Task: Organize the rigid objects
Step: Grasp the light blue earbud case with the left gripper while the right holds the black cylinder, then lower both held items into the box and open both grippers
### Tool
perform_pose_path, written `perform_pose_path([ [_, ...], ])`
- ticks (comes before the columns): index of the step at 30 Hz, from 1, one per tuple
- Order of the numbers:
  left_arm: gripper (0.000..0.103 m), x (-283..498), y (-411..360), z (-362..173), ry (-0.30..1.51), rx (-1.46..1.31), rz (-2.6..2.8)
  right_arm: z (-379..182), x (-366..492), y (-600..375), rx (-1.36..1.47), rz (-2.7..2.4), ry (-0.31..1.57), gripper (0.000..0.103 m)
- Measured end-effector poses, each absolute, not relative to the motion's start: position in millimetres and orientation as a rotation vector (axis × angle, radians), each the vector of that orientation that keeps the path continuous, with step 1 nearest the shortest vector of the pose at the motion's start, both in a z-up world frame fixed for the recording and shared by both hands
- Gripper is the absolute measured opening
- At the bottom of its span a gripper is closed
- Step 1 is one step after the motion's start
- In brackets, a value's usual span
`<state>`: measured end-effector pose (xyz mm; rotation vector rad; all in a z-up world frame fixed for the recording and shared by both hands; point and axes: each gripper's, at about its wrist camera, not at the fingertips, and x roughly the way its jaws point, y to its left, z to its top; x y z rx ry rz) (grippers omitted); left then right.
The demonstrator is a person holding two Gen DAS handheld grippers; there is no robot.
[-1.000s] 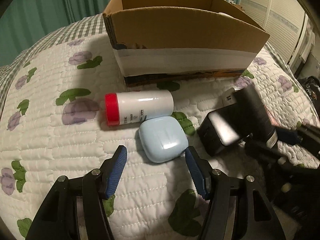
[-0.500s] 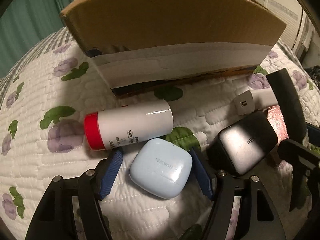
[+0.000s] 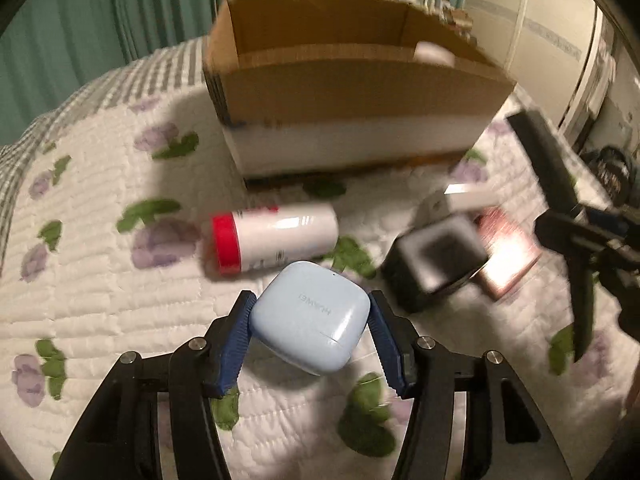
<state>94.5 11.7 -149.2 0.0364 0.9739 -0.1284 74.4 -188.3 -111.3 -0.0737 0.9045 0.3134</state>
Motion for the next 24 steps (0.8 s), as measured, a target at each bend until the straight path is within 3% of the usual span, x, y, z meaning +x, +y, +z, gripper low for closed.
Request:
perform_pose_path([
  [13,0.057,142,-11,-17,0.805,0.003,-0.138,-16,119,-208,-0.001,0.300,0.771,0.041],
  [18,0.057,189,-9,-8,0.776,0.016,-0.100,7,163,-188,-0.036,0.322,0.727,0.041],
  [24,0.057,239,-5,-32,0.805,0.037,-0.070,-9,217,-179,-0.034,0.302,0.759,0.041],
])
